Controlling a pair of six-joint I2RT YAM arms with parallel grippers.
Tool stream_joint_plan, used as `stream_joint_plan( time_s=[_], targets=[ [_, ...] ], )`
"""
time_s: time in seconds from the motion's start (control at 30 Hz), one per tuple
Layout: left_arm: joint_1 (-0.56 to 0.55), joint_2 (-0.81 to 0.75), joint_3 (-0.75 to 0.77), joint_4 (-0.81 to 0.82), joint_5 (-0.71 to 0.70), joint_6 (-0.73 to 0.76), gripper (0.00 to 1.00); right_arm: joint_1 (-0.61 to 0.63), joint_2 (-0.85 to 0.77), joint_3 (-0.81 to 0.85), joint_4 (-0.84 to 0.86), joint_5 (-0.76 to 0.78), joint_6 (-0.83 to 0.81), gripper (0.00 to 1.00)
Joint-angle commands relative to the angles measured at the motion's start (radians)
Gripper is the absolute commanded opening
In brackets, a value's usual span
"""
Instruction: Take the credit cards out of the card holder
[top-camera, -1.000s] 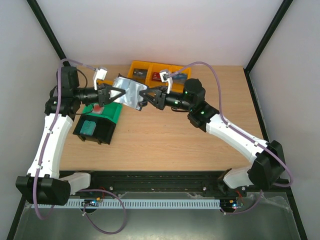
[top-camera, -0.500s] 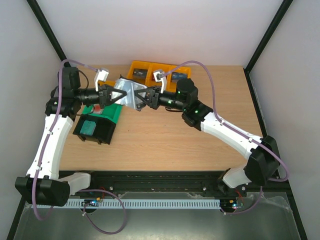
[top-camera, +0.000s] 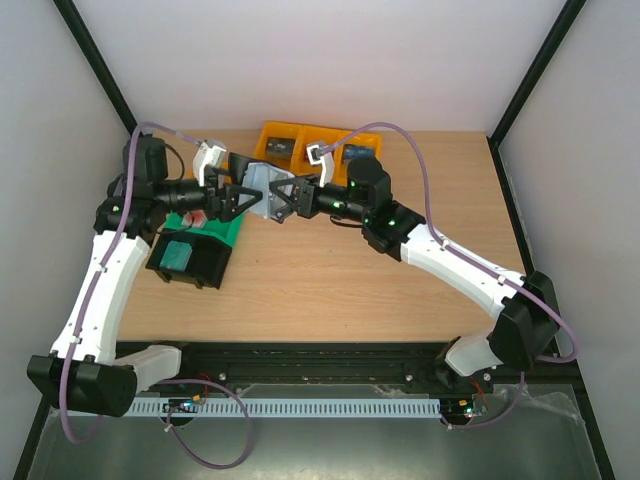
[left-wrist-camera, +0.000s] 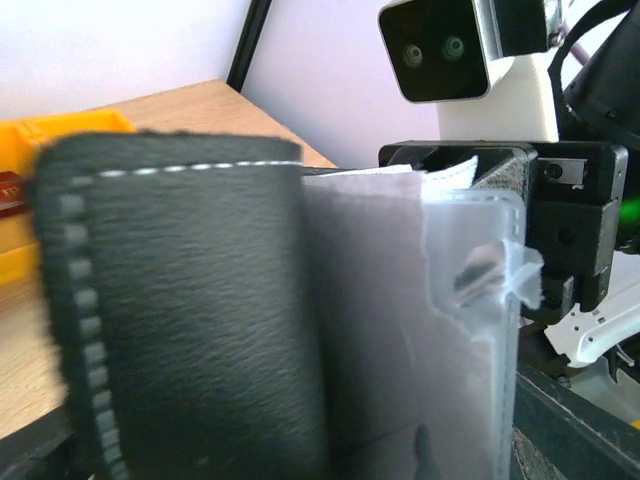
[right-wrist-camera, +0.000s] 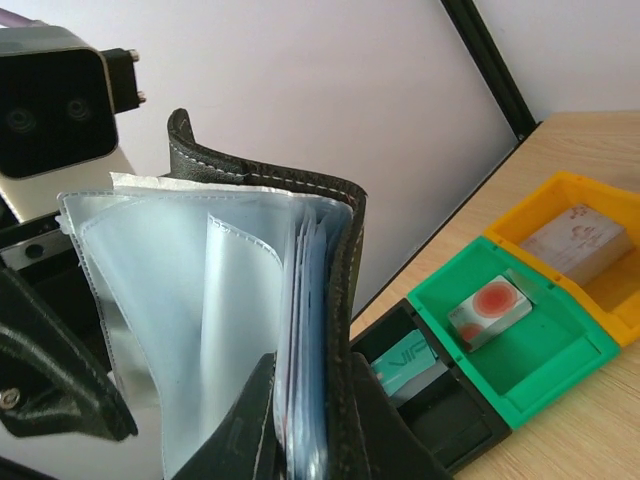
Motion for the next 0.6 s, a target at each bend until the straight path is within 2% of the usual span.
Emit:
stream_joint_plan(
  time_s=[0.0,0.1,0.17,0.23,0.27,0.33,0.47,0.53,0.57],
  targets=[
    [-0.047,-0.005,-0.010,-0.014,-0.102,0.056,0.84,0.021,-0.006,0.054,0.002,0.029,-0.011,0.02],
    [-0.072,0.002,-0.009,-0.017,-0.166,0.073,0.85,0.036,-0.006,0.069,-0.010,0.039,-0.022,0.02],
    [-0.083,0.003,-0.007,-0.024,-0.178,0.087,0.88,0.039,-0.007,0.075,-0.017,0.040,-0.027,0.02],
    [-0.086,0.002,-0.006,-0.030,-0.182,0.098,0.86,0.039,-0.013,0.074,-0.011,0.035,-0.028,0.02],
    [-0.086,0.000,-0.003,-0.034,-0.191,0.105,0.81,0.038,-0.016,0.073,-0.005,0.024,-0.030,0.02],
    [-0.084,-0.002,0.005,-0.047,-0.212,0.116,0.64,0.039,-0.024,0.070,-0.001,0.006,-0.036,0.02],
    [-0.076,-0.007,0.013,-0.068,-0.199,0.123,0.21,0.037,-0.042,0.070,-0.020,0.009,-0.065,0.02],
    [-0.068,-0.010,0.012,-0.068,-0.181,0.115,0.05,0.036,-0.046,0.073,-0.037,0.011,-0.086,0.03],
    [-0.063,-0.012,0.012,-0.066,-0.173,0.109,0.02,0.036,-0.045,0.075,-0.048,0.007,-0.095,0.07]
  ],
)
